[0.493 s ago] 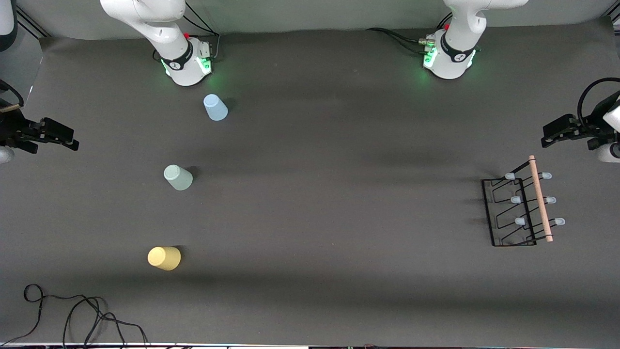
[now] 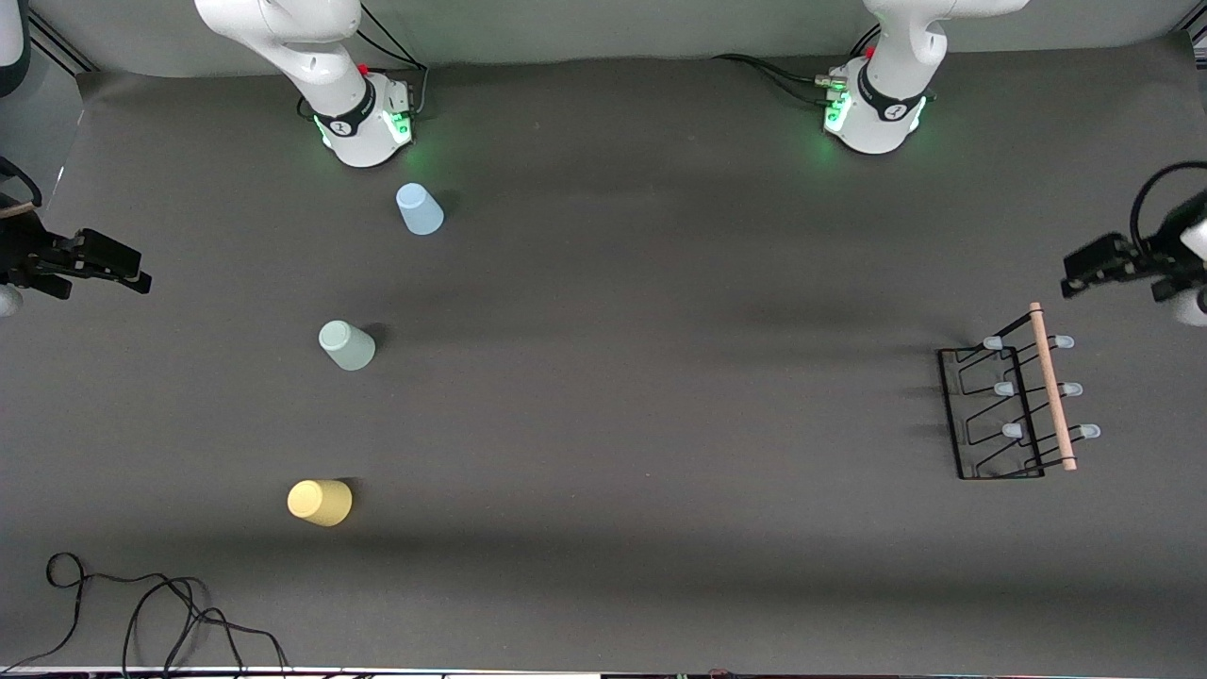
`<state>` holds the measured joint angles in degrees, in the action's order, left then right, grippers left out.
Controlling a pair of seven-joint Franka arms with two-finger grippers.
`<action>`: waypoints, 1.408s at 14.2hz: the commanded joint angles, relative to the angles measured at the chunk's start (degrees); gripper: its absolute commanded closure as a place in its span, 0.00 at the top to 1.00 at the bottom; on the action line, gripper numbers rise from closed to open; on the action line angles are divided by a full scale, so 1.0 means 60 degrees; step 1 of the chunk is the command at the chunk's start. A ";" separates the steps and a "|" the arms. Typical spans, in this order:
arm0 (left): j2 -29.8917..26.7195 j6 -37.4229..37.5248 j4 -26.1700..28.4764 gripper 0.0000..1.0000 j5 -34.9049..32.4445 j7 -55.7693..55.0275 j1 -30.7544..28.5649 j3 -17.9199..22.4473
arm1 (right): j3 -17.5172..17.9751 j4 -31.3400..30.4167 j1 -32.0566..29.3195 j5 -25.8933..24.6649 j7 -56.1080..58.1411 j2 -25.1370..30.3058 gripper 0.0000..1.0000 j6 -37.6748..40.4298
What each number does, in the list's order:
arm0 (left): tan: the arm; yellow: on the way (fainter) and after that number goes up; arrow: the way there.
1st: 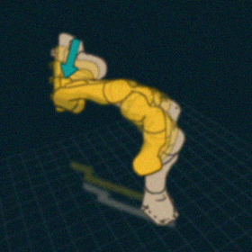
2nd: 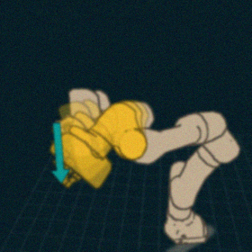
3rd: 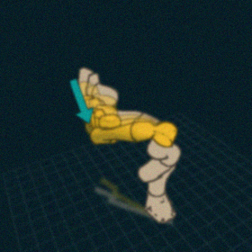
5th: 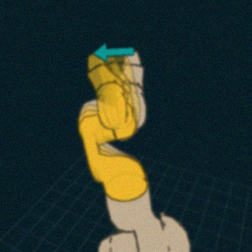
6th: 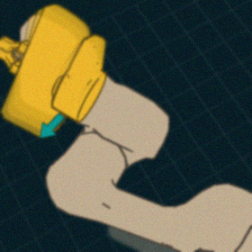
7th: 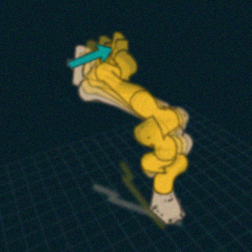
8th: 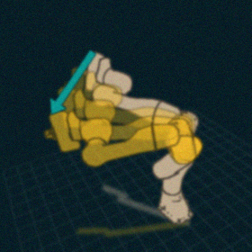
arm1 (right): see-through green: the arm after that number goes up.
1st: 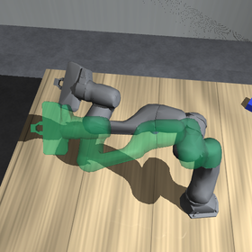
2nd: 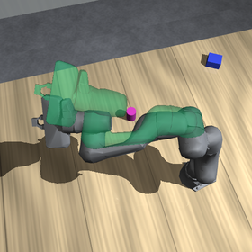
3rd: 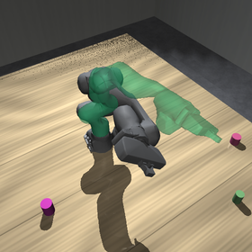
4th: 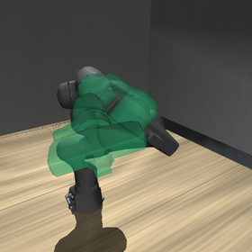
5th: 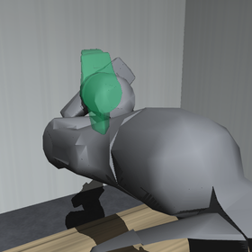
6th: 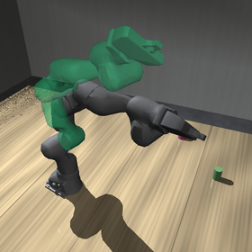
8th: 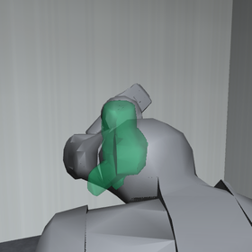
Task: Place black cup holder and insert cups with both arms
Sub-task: 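Grasp the wooden handle of the black wire cup holder with the left gripper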
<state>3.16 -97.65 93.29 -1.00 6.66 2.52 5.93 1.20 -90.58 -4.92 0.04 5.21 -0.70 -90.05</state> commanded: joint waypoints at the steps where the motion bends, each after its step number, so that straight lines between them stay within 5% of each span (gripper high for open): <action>1: 0.0482 -0.1431 0.0913 1.00 -0.0096 0.0923 0.0122 0.0708 | -0.0024 0.0127 0.0015 0.0198 -0.0120 -0.0029 1.00 -0.0007; 7: 0.1945 -0.3469 0.1838 0.99 -0.0067 0.1585 0.0020 0.0930 | -0.0024 0.0068 0.0044 0.0198 -0.0120 -0.0029 1.00 0.0037; 11: 0.2519 -0.3501 0.1882 0.85 -0.0067 0.1775 0.0034 0.1062 | -0.0024 0.0068 0.0044 0.0198 -0.0120 -0.0029 1.00 0.0037; 15: 0.2827 -0.3427 0.2028 0.37 0.0065 0.2200 0.0005 0.1091 | -0.0024 0.0068 0.0029 0.0198 -0.0106 -0.0044 1.00 0.0037; 16: 0.2915 -0.3442 0.2029 0.36 0.0065 0.2273 0.0005 0.1106 | -0.0024 0.0068 0.0044 0.0198 -0.0120 -0.0044 1.00 0.0037; 19: 0.2959 -0.3340 0.1869 0.00 0.0079 0.2289 -0.0199 0.1077 | 0.0006 0.0083 0.0044 0.0198 -0.0120 -0.0102 1.00 0.0037; 20: 0.2930 -0.3310 0.1839 0.00 0.0065 0.2274 -0.0185 0.1062 | 0.0006 0.0068 0.0058 0.0198 -0.0120 -0.0102 1.00 0.0023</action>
<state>21.51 -117.92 104.46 -0.95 18.86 1.61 12.00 1.30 -90.66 -4.89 0.11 5.21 -0.88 -90.00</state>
